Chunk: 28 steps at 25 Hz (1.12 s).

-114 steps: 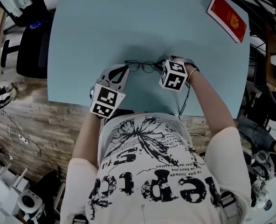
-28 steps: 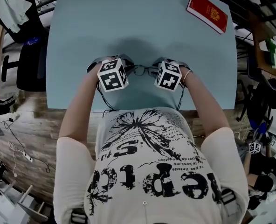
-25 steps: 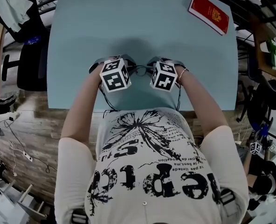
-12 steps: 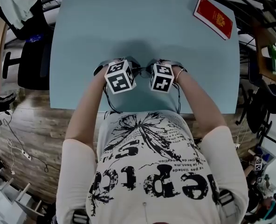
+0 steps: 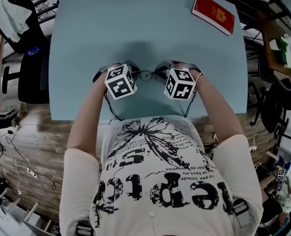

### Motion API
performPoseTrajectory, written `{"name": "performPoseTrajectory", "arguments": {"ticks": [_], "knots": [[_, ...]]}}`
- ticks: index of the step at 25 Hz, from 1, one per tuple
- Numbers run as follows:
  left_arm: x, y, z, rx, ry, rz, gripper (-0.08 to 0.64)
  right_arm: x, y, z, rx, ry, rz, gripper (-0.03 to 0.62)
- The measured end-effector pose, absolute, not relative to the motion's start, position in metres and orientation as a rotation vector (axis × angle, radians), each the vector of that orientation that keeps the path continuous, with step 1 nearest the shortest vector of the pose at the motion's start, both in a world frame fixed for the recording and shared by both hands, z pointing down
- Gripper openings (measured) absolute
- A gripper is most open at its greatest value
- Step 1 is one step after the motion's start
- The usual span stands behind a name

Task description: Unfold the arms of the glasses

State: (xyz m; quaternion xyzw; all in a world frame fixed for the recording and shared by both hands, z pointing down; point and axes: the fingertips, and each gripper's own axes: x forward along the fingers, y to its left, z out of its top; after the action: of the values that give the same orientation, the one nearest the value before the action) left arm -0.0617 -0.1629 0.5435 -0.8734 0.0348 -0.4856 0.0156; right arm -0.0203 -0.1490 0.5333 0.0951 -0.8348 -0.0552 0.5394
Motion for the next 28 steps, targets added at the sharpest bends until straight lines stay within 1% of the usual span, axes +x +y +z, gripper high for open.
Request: {"name": "performPoseTrajectory", "arguments": {"ticks": [13,17,22,28], "knots": [[-0.058,-0.166,0.542,-2.693,0.189,-1.563,0.029,0.049,-0.151,0.509,0.338,-1.985,-0.04,0.028],[-0.058,-0.172,0.538,-2.708,0.252,-1.517,0.029,0.07,-0.148,0.513,0.369,-1.972,-0.015,0.029],[-0.052,-0.178,0.529,-2.761,0.334,-1.378,0.029,0.073,-0.146,0.512,0.41,-2.008,0.018,0.029],[-0.057,-0.174,0.532,-2.825,0.375,-1.331,0.029,0.065,-0.147,0.511,0.436,-2.036,0.024,0.031]]}}
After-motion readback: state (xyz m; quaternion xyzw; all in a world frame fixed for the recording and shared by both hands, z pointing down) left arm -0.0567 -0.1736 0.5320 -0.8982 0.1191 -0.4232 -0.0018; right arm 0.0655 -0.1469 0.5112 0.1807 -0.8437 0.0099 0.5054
